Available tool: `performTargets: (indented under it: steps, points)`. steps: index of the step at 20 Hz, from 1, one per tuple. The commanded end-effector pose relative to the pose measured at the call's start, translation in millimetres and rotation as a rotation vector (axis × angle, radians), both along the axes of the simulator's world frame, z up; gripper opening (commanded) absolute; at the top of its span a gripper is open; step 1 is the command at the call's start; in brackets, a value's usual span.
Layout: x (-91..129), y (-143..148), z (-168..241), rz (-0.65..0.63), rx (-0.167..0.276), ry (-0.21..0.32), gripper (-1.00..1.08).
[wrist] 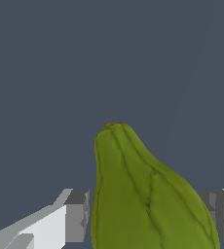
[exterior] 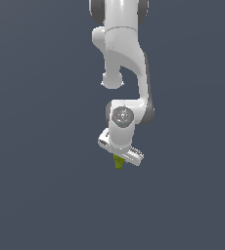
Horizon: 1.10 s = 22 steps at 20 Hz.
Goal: Pick up the object and move it to a goal position.
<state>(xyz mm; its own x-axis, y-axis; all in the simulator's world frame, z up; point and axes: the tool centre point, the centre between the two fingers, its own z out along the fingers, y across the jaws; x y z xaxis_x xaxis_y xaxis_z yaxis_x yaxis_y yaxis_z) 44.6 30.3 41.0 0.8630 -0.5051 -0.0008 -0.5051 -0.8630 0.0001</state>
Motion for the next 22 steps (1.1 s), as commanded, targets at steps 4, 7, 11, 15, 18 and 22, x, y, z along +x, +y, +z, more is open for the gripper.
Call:
performTargets:
  steps: [4,7,11,15,18,22]
  points:
    - [0.3,-0.5,1.4,0.0,0.0,0.0,-1.0]
    - [1.8,-2.8,8.5,0.0,0.0,0.0,-1.0]
    - [5.7,-8.9,27.2,0.0,0.0,0.0,-1.0]
    - [11.6,-18.1,55.3,0.0,0.0,0.0,-1.0]
    - [17.3,-27.0,81.8,0.0,0.0,0.0,-1.0]
    - [26.0,-39.9,121.4,0.0,0.0,0.0,-1.0]
